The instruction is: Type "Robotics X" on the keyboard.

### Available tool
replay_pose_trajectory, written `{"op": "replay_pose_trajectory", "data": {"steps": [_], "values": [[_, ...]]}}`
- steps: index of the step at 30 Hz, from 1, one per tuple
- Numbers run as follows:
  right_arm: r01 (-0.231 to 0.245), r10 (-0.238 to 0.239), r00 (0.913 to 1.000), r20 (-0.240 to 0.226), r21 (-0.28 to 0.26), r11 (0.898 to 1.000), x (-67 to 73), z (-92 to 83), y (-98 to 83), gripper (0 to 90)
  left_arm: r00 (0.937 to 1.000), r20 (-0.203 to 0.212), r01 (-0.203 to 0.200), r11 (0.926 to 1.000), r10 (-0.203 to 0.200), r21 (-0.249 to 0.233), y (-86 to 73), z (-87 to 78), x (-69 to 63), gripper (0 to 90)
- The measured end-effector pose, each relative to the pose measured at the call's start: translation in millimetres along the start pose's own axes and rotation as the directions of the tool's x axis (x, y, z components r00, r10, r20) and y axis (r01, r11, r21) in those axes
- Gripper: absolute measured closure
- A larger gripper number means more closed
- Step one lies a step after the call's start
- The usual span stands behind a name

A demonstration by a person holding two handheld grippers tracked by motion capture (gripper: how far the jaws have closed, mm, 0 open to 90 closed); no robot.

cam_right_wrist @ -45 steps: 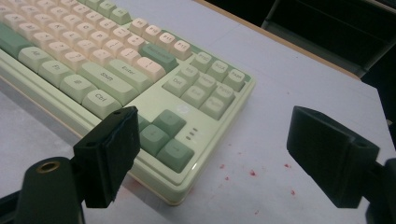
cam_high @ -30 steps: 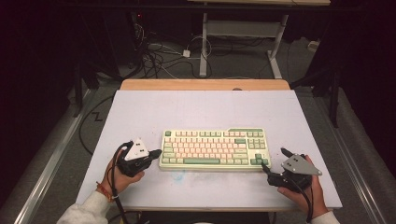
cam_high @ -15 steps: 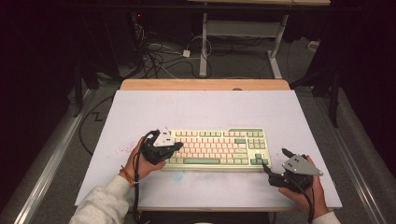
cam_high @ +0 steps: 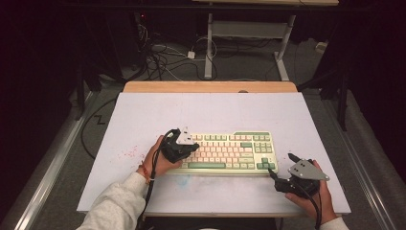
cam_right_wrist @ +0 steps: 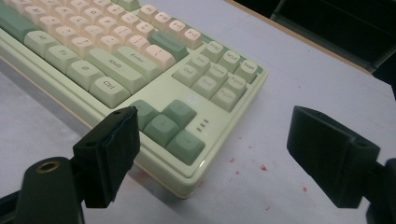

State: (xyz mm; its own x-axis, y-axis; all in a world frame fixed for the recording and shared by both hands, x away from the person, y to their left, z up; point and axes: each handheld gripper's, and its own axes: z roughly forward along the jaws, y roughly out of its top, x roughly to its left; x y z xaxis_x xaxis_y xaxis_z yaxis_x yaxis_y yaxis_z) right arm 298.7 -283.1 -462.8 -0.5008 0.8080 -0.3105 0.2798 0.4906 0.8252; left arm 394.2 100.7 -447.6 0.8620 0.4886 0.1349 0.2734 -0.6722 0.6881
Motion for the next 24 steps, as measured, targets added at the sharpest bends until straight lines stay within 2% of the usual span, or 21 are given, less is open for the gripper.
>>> {"op": "replay_pose_trajectory", "data": {"steps": [8, 21, 24], "values": [[0.006, -0.006, 1.0, -0.003, 0.003, 1.0, -0.4, 0.3, -0.6, 17.5, 0.9999, -0.011, -0.008, 0.9996, 0.008, 0.028, 2.7, 8.8, -0.3, 87.5], [0.016, -0.016, 0.9998, -0.008, 0.003, 1.0, 0.2, -0.1, -0.2, 17.7, 0.9998, -0.015, -0.01, 0.9991, 0.01, 0.04, 2.3, 12.1, -0.2, 87.4], [0.018, -0.018, 0.9996, -0.022, -0.003, 1.0, 0.3, -0.7, 1.9, 22.7, 0.9999, -0.013, -0.009, 0.9992, 0.009, 0.039, 2.2, 12.1, -0.1, 87.4]]}}
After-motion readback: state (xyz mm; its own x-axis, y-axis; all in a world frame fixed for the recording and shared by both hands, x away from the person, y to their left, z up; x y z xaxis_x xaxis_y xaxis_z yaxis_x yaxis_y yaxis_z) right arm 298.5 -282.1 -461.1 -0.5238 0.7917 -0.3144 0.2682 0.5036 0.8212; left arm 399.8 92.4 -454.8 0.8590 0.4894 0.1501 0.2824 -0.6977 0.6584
